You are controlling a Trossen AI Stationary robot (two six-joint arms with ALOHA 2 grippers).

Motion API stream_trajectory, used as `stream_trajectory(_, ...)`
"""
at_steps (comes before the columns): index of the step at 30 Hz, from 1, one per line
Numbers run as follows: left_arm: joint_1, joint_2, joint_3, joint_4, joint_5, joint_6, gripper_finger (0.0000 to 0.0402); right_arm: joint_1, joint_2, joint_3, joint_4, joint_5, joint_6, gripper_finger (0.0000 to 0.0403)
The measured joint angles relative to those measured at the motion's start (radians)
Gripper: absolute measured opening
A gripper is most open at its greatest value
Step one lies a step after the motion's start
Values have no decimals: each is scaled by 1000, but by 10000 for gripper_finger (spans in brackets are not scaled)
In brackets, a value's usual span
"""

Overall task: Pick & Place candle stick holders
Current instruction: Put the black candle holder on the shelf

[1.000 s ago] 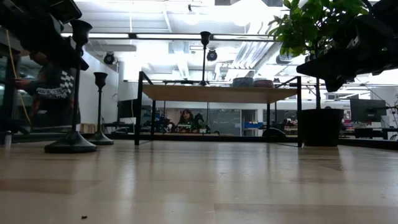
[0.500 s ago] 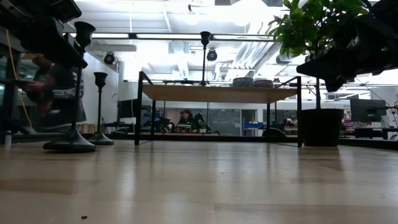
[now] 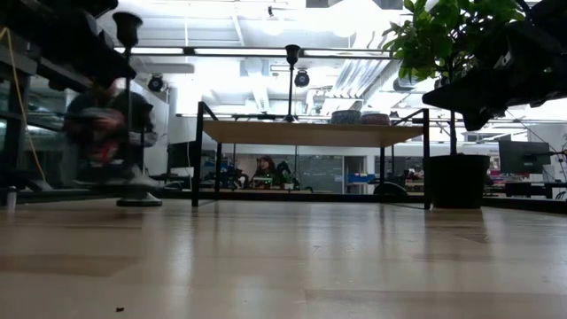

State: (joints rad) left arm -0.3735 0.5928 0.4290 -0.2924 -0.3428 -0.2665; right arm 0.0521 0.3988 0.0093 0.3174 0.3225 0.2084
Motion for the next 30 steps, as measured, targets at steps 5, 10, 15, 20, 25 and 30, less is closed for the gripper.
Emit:
stream_trajectory(5, 0, 2, 0, 73, -16, 54, 6, 0, 0, 0, 0, 0, 0, 3)
stream_trajectory(10, 0, 1, 0, 155, -19, 108, 6, 0, 0, 0, 0, 0, 0, 3)
stream_trajectory(15, 0, 1, 0, 217, -18, 135, 6, 0, 0, 0, 0, 0, 0, 3)
stream_trajectory(20, 0, 1, 0, 271, -17, 154, 6, 0, 0, 0, 0, 0, 0, 3)
stream_trajectory(25, 0, 1, 0, 328, -28, 166, 6, 0, 0, 0, 0, 0, 0, 3)
stream_trajectory(30, 0, 1, 18, 348, -73, 185, 6, 0, 0, 0, 0, 0, 0, 3)
